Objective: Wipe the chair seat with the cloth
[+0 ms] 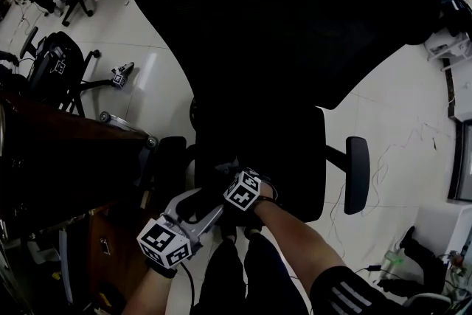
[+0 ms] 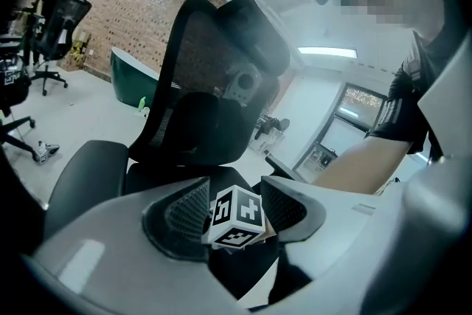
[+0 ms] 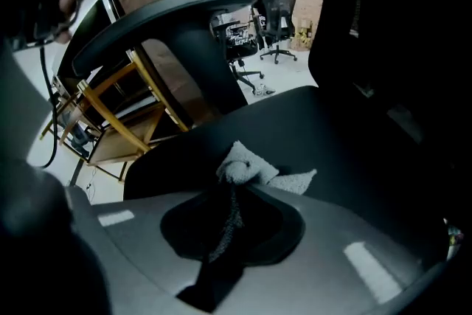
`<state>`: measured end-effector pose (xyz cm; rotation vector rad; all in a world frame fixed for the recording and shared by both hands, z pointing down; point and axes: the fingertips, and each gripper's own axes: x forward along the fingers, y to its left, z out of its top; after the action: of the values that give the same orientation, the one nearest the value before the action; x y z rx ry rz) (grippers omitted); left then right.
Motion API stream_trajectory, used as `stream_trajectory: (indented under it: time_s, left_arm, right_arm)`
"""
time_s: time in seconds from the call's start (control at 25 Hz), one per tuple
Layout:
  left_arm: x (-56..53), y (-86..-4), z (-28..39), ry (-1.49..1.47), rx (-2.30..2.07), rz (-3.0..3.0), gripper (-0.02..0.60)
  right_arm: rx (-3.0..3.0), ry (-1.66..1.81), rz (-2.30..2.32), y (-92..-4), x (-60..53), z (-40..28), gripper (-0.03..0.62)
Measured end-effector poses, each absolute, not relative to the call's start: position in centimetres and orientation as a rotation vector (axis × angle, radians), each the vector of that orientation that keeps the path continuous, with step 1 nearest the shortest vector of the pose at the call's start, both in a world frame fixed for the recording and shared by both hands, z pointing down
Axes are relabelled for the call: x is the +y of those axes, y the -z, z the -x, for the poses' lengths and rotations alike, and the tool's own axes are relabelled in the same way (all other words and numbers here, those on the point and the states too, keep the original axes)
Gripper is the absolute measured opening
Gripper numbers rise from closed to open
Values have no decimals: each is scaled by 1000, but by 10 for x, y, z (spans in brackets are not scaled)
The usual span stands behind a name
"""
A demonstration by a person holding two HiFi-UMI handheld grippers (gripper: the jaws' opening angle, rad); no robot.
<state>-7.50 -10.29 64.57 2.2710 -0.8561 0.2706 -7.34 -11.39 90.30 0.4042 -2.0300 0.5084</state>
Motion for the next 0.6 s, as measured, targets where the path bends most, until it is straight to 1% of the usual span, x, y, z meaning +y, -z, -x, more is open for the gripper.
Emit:
stream_trajectory:
  time_s: [0.12,0.44,0.52,0.6]
  left_arm:
    - [-97,-649,77,-265,-852,-2260,241]
    - [-87,-646,71,-265,-812,-2268,241]
    - [-87,-643,69,-269,-803,-2274,241]
    - [-85,-645,69,-270,-793,-2274,239]
  right_arm:
    - [-1973,-484,-413,-919,-107,30,43]
    - [-1788,-553,-590,-919,-99,-131,43]
    - [-1749,-581,-650,-915,-102,-157,43]
    - [-1734,-601,-696,-910,-105,-167,43]
